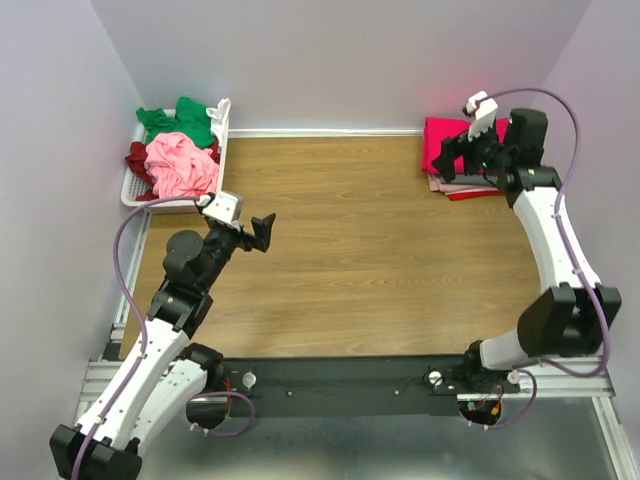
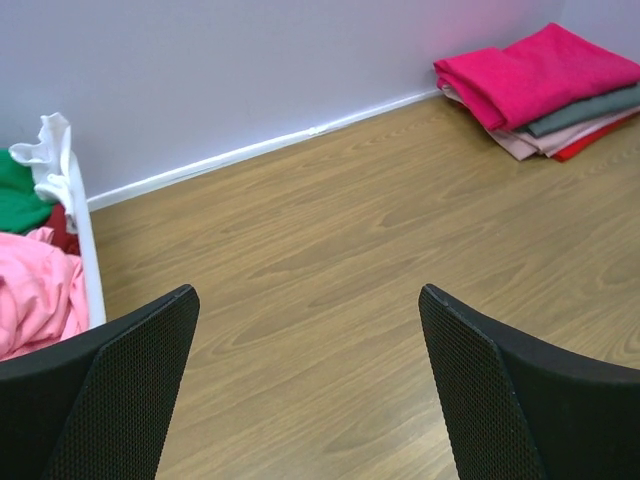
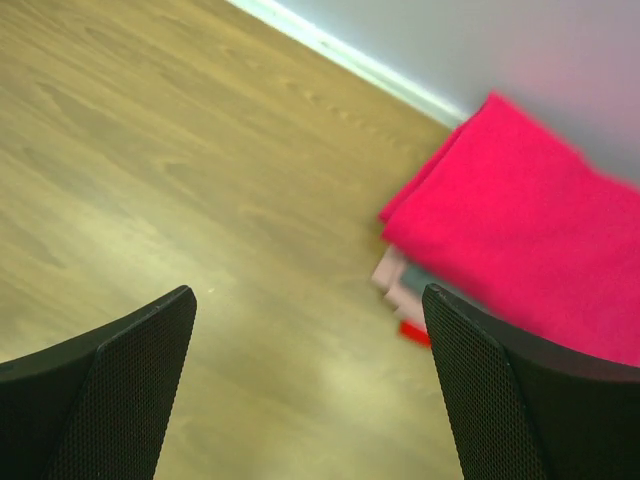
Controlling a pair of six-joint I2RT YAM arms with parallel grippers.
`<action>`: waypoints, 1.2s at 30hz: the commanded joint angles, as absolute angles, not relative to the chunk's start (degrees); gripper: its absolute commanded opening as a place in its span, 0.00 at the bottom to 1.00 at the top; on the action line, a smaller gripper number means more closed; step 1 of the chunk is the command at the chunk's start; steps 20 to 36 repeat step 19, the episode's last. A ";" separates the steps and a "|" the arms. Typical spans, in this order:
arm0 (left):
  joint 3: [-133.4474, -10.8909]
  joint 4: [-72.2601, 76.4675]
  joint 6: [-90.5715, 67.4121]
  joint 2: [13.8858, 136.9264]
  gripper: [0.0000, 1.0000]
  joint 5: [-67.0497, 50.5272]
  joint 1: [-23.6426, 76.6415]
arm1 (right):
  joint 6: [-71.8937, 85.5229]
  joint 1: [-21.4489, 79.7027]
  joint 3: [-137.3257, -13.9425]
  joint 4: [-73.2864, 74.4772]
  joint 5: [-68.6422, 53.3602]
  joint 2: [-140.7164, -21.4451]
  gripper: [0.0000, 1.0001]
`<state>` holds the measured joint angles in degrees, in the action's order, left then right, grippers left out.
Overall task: Fold and stack the t-shirts
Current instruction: Reset both grippers
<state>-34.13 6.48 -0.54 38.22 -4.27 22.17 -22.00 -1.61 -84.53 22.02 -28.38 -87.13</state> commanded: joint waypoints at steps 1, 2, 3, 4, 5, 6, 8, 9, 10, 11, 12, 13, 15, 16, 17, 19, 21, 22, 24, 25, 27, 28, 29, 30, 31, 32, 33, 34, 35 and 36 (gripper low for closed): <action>-38.05 4.22 -5.62 38.14 0.98 -0.53 19.78 | -13.73 -1.76 -75.87 22.69 -27.03 -78.60 1.00; -39.62 2.83 -7.97 38.23 0.98 -0.44 18.12 | -9.97 -1.84 -74.37 21.98 -24.72 -74.75 1.00; -41.29 1.94 -8.95 38.75 0.98 1.21 16.97 | -8.63 -1.85 -72.62 21.62 -21.57 -73.14 1.00; -42.09 1.24 -9.75 38.76 0.98 1.06 16.01 | -7.74 -1.93 -71.47 21.45 -19.79 -71.56 1.00; -42.71 0.62 -10.45 39.02 0.98 0.53 15.13 | -5.56 -1.85 -70.32 20.84 -18.12 -69.72 1.00; -43.41 0.09 -11.59 39.11 0.98 0.35 14.07 | -4.15 -1.93 -67.35 18.92 -16.37 -66.39 1.00; -44.47 -1.67 -11.87 38.76 0.98 0.88 13.80 | -0.20 -1.93 -64.18 16.45 -10.04 -63.03 1.00; -44.47 -2.28 -11.26 38.06 0.98 1.40 13.71 | 1.91 -2.19 -62.51 14.96 -8.02 -60.58 1.00; -44.04 -2.63 -10.64 37.62 0.98 2.10 13.80 | 4.11 -2.28 -60.23 14.25 -3.21 -59.69 1.00; -43.86 -2.90 -10.03 37.27 0.98 2.11 13.80 | 5.26 -2.29 -58.99 13.72 -0.55 -58.89 1.00; -43.60 -3.25 -9.50 36.57 0.98 3.15 13.80 | 5.62 -2.29 -58.28 13.01 1.82 -57.32 1.00; -43.33 -3.60 -8.62 36.21 0.99 3.77 13.80 | 5.54 -2.46 -57.58 12.57 4.98 -56.61 1.00; -43.15 -4.39 -8.00 35.69 0.98 4.22 13.80 | 4.58 -2.98 -55.73 11.00 6.76 -54.50 1.00; -42.98 -4.48 -7.91 35.51 0.98 4.31 13.80 | 4.48 -3.16 -55.20 10.81 7.55 -54.23 1.00; -43.07 -4.74 -8.00 35.42 0.98 4.22 13.80 | 4.31 -3.25 -55.11 10.72 7.38 -54.05 1.00; -43.24 -4.83 -8.17 35.33 0.98 3.96 13.80 | 4.39 -3.34 -54.93 10.28 6.77 -53.62 1.00; -43.24 -4.83 -8.17 35.33 0.98 3.96 13.80 | 4.39 -3.34 -54.93 10.28 6.77 -53.62 1.00; -43.24 -4.83 -8.17 35.33 0.98 3.96 13.80 | 4.39 -3.34 -54.93 10.28 6.77 -53.62 1.00; -43.24 -4.83 -8.17 35.33 0.98 3.96 13.80 | 4.39 -3.34 -54.93 10.28 6.77 -53.62 1.00; -43.24 -4.83 -8.17 35.33 0.98 3.96 13.80 | 4.39 -3.34 -54.93 10.28 6.77 -53.62 1.00; -43.24 -4.83 -8.17 35.33 0.98 3.96 13.80 | 4.39 -3.34 -54.93 10.28 6.77 -53.62 1.00; -43.24 -4.83 -8.17 35.33 0.98 3.96 13.80 | 4.39 -3.34 -54.93 10.28 6.77 -53.62 1.00; -43.24 -4.83 -8.17 35.33 0.98 3.96 13.80 | 4.39 -3.34 -54.93 10.28 6.77 -53.62 1.00; -43.24 -4.83 -8.17 35.33 0.98 3.96 13.80 | 4.39 -3.34 -54.93 10.28 6.77 -53.62 1.00; -43.24 -4.83 -8.17 35.33 0.98 3.96 13.80 | 4.39 -3.34 -54.93 10.28 6.77 -53.62 1.00; -43.24 -4.83 -8.17 35.33 0.98 3.96 13.80 | 4.39 -3.34 -54.93 10.28 6.77 -53.62 1.00; -43.24 -4.83 -8.17 35.33 0.98 3.96 13.80 | 4.39 -3.34 -54.93 10.28 6.77 -53.62 1.00; -43.24 -4.83 -8.17 35.33 0.98 3.96 13.80 | 4.39 -3.34 -54.93 10.28 6.77 -53.62 1.00; -43.24 -4.83 -8.17 35.33 0.98 3.96 13.80 | 4.39 -3.34 -54.93 10.28 6.77 -53.62 1.00; -43.24 -4.83 -8.17 35.33 0.98 3.96 13.80 | 4.39 -3.34 -54.93 10.28 6.77 -53.62 1.00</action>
